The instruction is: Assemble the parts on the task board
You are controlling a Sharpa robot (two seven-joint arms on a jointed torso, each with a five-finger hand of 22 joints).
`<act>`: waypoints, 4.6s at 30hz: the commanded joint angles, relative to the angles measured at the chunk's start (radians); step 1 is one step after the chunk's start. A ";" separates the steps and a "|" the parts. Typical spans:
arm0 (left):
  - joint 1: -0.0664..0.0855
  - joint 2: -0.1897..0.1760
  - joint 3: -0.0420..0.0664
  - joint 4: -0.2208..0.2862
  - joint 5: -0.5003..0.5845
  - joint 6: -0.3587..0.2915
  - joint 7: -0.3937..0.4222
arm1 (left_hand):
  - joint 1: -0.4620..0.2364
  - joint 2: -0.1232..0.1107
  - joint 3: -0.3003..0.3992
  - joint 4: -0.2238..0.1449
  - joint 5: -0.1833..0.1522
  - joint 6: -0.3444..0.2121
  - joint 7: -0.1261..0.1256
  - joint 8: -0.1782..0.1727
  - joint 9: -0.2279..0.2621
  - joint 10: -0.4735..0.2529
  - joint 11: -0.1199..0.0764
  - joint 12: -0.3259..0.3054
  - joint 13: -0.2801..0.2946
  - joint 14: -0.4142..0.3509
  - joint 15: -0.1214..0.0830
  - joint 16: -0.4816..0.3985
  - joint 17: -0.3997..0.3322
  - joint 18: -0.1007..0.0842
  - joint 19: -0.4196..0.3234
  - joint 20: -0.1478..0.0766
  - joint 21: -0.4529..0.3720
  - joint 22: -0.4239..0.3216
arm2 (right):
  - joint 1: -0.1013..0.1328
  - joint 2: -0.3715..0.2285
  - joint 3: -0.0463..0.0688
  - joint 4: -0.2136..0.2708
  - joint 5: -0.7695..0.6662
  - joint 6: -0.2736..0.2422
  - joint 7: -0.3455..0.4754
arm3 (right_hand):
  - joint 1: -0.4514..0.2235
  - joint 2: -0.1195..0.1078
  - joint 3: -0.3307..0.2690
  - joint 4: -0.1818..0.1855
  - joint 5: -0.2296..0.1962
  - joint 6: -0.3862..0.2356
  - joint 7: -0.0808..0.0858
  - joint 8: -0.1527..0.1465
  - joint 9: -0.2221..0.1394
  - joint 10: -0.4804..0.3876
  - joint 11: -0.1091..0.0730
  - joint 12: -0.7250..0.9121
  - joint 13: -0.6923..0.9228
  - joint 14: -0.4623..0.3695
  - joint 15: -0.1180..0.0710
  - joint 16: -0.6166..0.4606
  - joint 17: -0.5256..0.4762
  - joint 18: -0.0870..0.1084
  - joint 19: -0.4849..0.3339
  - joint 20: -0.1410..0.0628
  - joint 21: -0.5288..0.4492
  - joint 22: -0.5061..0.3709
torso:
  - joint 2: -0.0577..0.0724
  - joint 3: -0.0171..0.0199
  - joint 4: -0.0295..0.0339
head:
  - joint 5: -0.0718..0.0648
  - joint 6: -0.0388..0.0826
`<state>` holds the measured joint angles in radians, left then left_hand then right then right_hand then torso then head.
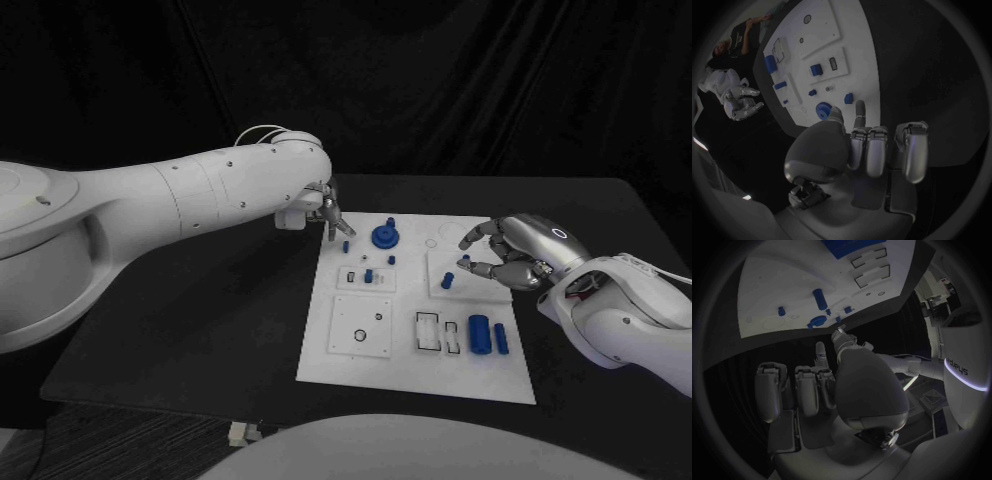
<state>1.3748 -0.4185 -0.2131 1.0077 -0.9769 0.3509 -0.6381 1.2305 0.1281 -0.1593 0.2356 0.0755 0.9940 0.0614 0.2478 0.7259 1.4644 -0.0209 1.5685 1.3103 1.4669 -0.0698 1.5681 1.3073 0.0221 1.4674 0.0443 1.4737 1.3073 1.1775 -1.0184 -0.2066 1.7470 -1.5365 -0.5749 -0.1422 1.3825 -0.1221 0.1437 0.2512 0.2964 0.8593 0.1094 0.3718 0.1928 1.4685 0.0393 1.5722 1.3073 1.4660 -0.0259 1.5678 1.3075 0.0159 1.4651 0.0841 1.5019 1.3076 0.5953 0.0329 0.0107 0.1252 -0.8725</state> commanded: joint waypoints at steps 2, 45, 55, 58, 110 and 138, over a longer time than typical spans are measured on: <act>-0.010 0.011 0.001 -0.015 -0.005 0.026 0.025 | 0.013 -0.003 0.004 -0.004 0.006 0.008 -0.001 -0.007 -0.005 0.106 0.009 0.002 0.260 0.104 0.007 0.003 0.263 0.002 0.045 0.005 -0.003 0.231 | -0.002 0.001 0.001 -0.001 0.000 -0.008 0.001 | -0.011 0.002 0.000 0.007 0.001 0.006 0.003 0.006 0.002 0.102 -0.006 -0.001 0.263 0.105 -0.006 0.003 0.263 0.004 0.066 -0.006 -0.001 0.236 | 0.001 -0.0002 0.0004 | 0.000 0.000; -0.035 0.051 0.001 -0.061 -0.006 0.023 0.055 | 0.033 -0.007 0.031 -0.029 0.012 0.041 -0.008 -0.014 -0.010 0.106 0.005 0.002 0.260 0.104 0.005 0.003 0.263 0.004 0.040 0.006 -0.011 0.229 | -0.002 0.006 0.000 -0.008 0.002 0.007 -0.007 | -0.010 0.002 0.000 0.008 0.000 0.005 0.003 0.004 0.001 0.102 -0.007 -0.001 0.263 0.105 -0.007 0.003 0.263 0.006 0.062 -0.006 -0.008 0.234 | 0.000 0.0001 0.0000 | -0.014 0.000; -0.042 0.058 0.001 -0.071 -0.006 0.026 0.057 | 0.038 -0.006 0.041 -0.037 0.030 0.044 -0.011 -0.011 -0.003 0.106 0.002 0.002 0.260 0.104 0.003 0.003 0.263 0.004 0.039 0.004 -0.012 0.229 | -0.002 0.007 0.000 -0.010 0.002 0.011 -0.008 | -0.009 0.002 0.001 0.010 -0.002 0.005 0.003 0.004 0.001 0.102 -0.007 -0.001 0.263 0.105 -0.007 0.003 0.263 0.007 0.062 -0.007 -0.009 0.233 | 0.000 0.0000 0.0004 | -0.020 0.000; -0.044 0.059 0.001 -0.074 -0.006 0.027 0.056 | 0.038 -0.006 0.043 -0.037 0.033 0.045 -0.011 -0.011 -0.002 0.106 0.002 0.002 0.260 0.104 0.003 0.003 0.263 0.004 0.040 0.003 -0.011 0.229 | -0.002 0.007 0.000 -0.010 0.002 0.012 -0.009 | -0.009 0.002 0.001 0.010 -0.002 0.005 0.003 0.004 0.001 0.102 -0.007 -0.001 0.263 0.105 -0.007 0.003 0.263 0.007 0.062 -0.007 -0.009 0.233 | 0.000 0.0000 0.0005 | -0.020 0.000; 0.006 -0.082 0.001 0.207 -0.005 -0.106 -0.034 | -0.028 -0.145 0.480 -0.130 0.373 0.054 -0.033 0.032 0.099 0.106 -0.022 0.002 0.260 0.104 -0.021 0.003 0.263 0.003 0.046 -0.020 -0.010 0.230 | -0.015 0.004 0.000 -0.018 0.005 0.035 -0.017 | -0.008 0.008 0.004 0.013 0.000 0.006 0.002 0.003 0.001 0.102 -0.007 -0.001 0.263 0.105 -0.008 0.003 0.263 0.008 0.059 -0.008 -0.014 0.231 | -0.002 0.0004 0.0008 | -0.013 0.000; -0.010 -0.197 0.000 0.409 -0.005 -0.160 -0.068 | -0.066 -0.151 0.486 -0.114 0.328 0.055 -0.034 0.029 0.100 0.106 -0.022 0.002 0.260 0.104 -0.021 0.003 0.263 0.005 0.042 -0.020 -0.017 0.228 | -0.020 0.001 0.000 -0.014 0.013 0.033 -0.020 | -0.007 0.008 0.004 0.013 0.000 0.006 0.002 0.002 0.001 0.102 -0.008 -0.001 0.263 0.105 -0.008 0.003 0.263 0.009 0.057 -0.008 -0.017 0.230 | 0.001 0.0003 0.0003 | -0.005 0.000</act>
<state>1.3688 -0.6186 -0.2138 1.4204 -0.9842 0.2216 -0.6989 1.1717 -0.0218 0.3262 0.1145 0.4082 1.0472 0.0289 0.2786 0.8250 1.4685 -0.0354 1.5750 1.3080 1.4652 -0.0858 1.5681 1.3075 0.0223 1.4675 0.0303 1.4616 1.3073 1.1606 -1.0169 -0.2068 1.7305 -1.5229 -0.5429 -0.1473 1.3786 -0.1181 0.1465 0.2593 0.2964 0.8592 0.1094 0.3717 0.1924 1.4684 0.0394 1.5723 1.3074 1.4660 -0.0259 1.5678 1.3074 0.0158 1.4651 0.0841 1.4884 1.3081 0.5958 0.0330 0.0110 0.1203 -0.8725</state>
